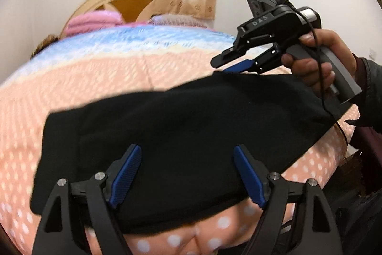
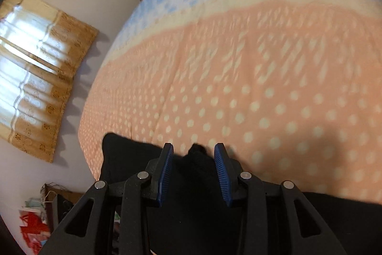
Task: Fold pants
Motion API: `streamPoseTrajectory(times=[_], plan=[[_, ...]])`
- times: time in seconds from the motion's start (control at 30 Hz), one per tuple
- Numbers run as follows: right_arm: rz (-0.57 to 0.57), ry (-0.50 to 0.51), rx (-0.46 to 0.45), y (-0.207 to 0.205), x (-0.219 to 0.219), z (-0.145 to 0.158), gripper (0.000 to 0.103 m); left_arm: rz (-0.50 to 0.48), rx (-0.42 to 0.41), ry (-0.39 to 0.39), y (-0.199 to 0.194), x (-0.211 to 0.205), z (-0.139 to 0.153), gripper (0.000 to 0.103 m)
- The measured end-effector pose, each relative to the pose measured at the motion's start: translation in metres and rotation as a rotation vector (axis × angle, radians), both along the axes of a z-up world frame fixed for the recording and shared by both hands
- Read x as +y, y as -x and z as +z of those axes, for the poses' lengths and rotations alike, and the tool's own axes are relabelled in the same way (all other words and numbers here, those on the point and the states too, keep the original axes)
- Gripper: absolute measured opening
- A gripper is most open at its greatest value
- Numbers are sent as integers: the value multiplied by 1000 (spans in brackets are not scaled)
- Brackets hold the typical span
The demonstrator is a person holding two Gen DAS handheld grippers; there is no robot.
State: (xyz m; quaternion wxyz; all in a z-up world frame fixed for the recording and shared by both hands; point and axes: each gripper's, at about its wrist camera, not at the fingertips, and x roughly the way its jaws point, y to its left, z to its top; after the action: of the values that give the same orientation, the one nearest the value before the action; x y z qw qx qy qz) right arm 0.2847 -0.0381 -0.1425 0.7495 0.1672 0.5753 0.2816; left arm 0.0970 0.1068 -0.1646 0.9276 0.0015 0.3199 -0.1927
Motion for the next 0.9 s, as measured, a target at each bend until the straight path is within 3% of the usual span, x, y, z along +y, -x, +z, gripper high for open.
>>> streamPoseTrajectory(times=[0.07,0.1,0.13,0.23,0.4,0.53,0.67,0.7,0.73,0.8,0.9], plan=[[-12,-1,-1,-1,2,-2,32,-2,10,33,-1,4,-4,83],[-26,-20,0,-2,0,-1,10,-3,5,28,-1,2,-4,83],[-49,-44,-1,-3,-3,0,7,-6,3,15,-1,-1,-4,83],[-87,-61,-57,-1,-10,12,5,-12,-5,-9,2,-2,-6,83],[-100,0,-152,4,-4,27,4,-17,-25,-22,3,-2,-9,84],[-93,99,-107,-9,3,1,4,-16,-34,-21,7,2,-10,85],[-38,110,-163,-1,3,3,6,-6,-28,-9,16,6,-5,85],[-29,108,-170,2,2,6,11,1,-32,-2,17,8,-3,85],[-20,117,-190,11,-4,13,25,8,-37,2,17,11,-1,86],[-17,130,-228,26,-15,23,40,29,-76,15,18,19,2,92],[6,117,-280,66,-45,40,40,81,-72,45,17,38,0,96]])
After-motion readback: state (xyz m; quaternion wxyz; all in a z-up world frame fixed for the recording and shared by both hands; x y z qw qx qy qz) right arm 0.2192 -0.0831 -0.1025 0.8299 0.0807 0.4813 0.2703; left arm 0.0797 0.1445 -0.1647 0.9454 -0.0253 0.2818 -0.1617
